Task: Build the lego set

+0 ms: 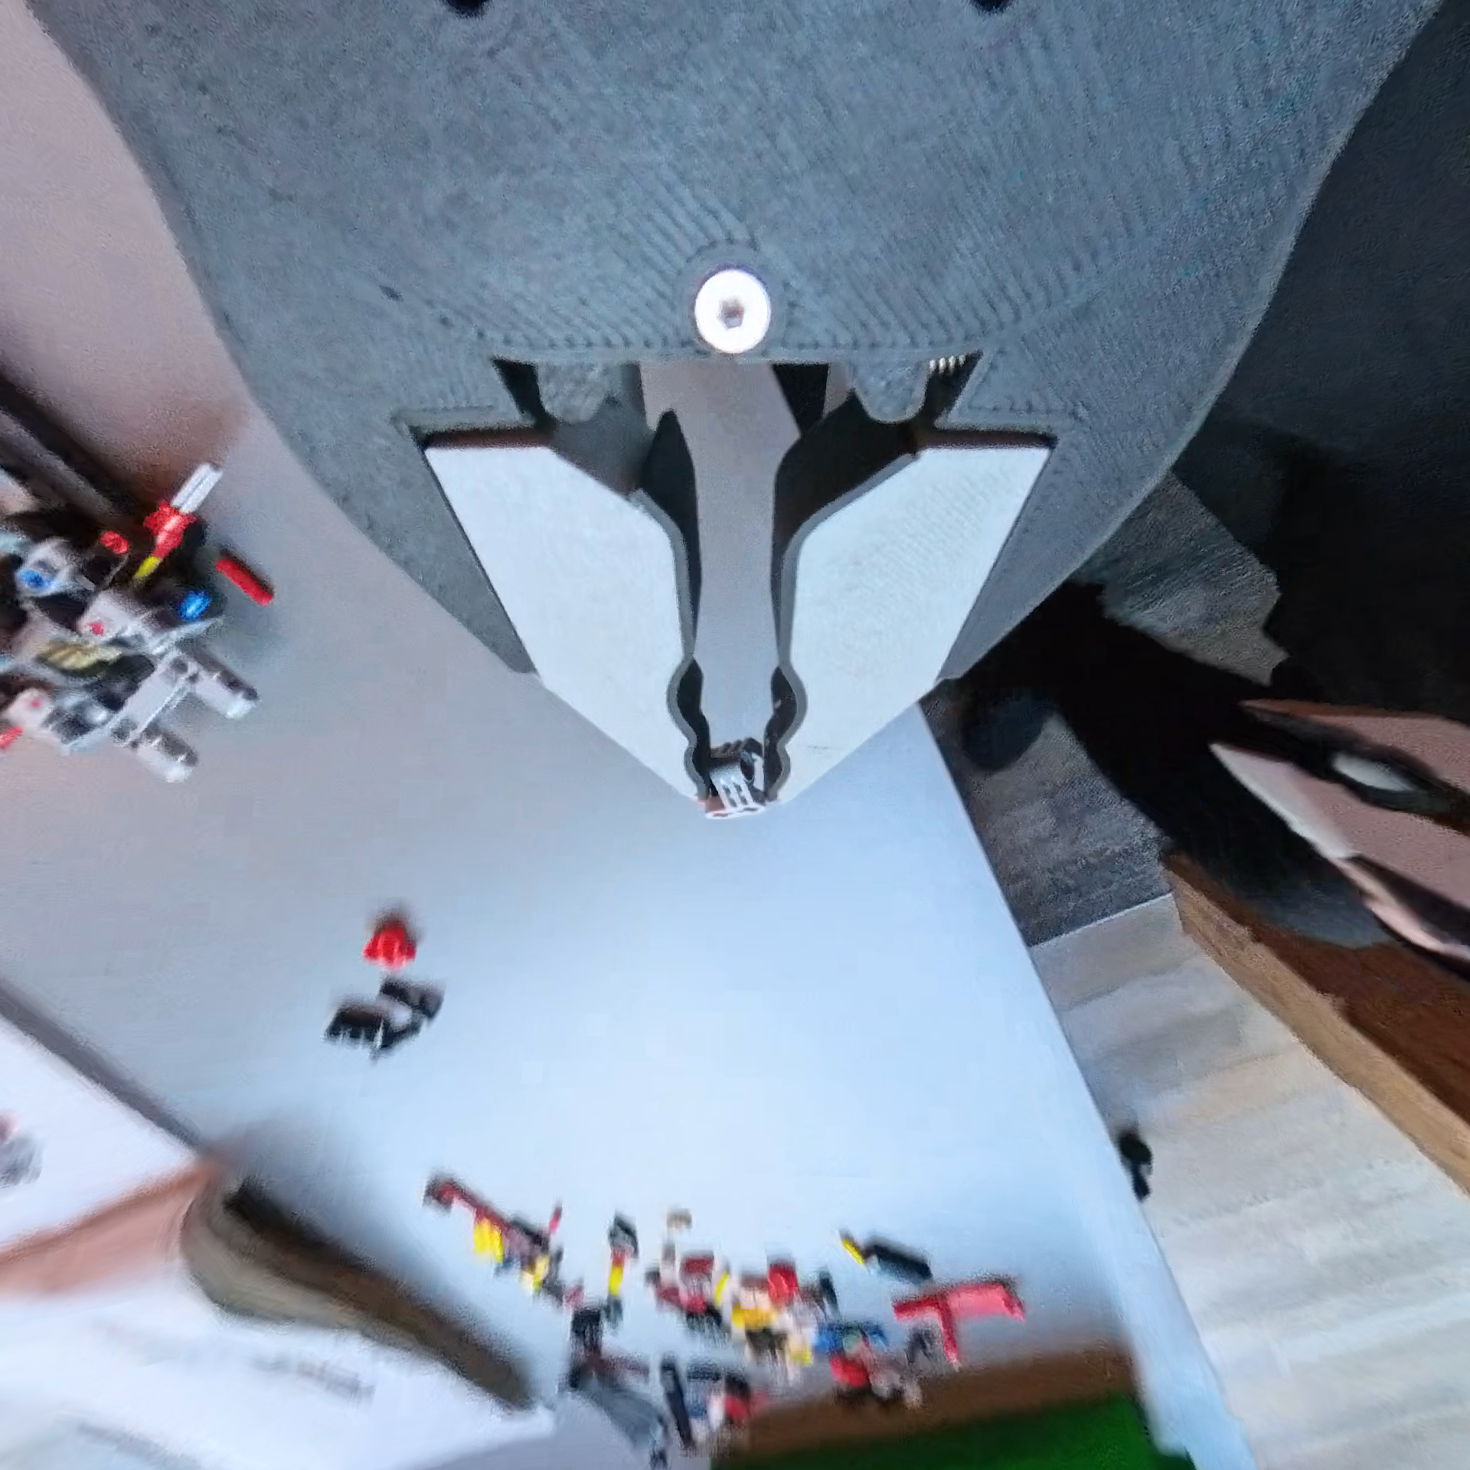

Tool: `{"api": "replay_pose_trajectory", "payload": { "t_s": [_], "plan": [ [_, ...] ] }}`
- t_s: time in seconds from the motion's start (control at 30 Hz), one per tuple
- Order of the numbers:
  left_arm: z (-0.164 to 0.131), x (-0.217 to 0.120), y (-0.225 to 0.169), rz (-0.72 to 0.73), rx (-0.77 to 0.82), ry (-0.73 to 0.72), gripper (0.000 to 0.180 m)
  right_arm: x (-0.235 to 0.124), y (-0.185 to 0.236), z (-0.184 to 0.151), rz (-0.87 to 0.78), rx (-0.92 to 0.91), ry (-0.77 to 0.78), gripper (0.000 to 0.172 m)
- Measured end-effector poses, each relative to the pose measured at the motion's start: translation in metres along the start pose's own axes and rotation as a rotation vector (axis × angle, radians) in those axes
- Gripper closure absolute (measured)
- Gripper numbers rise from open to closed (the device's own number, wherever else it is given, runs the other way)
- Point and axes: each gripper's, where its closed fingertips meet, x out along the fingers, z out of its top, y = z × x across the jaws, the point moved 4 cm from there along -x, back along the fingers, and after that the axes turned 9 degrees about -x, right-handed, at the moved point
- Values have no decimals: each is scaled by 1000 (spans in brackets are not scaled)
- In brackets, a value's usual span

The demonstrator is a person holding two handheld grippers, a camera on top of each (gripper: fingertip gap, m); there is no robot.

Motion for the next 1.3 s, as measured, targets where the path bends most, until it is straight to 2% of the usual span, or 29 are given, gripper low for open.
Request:
{"api": "replay_pose_trajectory", "payload": {
  "t_s": [0.13, 0.23, 0.37, 0.47, 0.57, 0.67, 0.77, 0.83, 0.97, 1.1, 1.17, 1.27, 1.3],
  "plan": [
    [45, -2, -19, -2, 67, -105, 170, 20, -24, -25, 47, 46, 74, 162],
    [77, 3, -16, -59, 64, -202, 180, 32, -33, -38, 88, 53, 133, 158],
    [120, 13, 20, -102, 35, -342, 180, 32, -40, -35, 114, 41, 97, 153],
    [149, 22, 60, -94, 22, -393, 180, 21, -47, -32, 108, 15, 65, 151],
    [166, 39, 104, -49, 6, -334, 172, 1, -58, -36, 67, 36, 60, 151],
    [170, 68, 134, -89, -38, -219, 164, -18, -64, -43, 60, 101, 43, 151],
    [176, 98, 140, -216, -100, -96, 153, -24, -56, -50, 103, 158, 23, 151],
    [188, 112, 139, -289, -98, -85, 154, -22, -45, -52, 132, 169, 20, 150],
    [207, 136, 148, -337, 3, -29, 152, -12, -34, -50, 86, 86, 44, 150],
    [211, 150, 143, -425, 119, 33, 144, 0, -38, -53, 57, 70, 107, 150],
    [208, 155, 136, -448, 168, 62, 144, 4, -38, -52, 70, 82, 91, 150],
    [209, 158, 131, -461, 184, 25, 169, 10, -39, -54, 73, 91, 110, 150],
    [209, 158, 132, -454, 185, 8, 169, 11, -40, -56, 63, 83, 127, 150]
  ]
}}
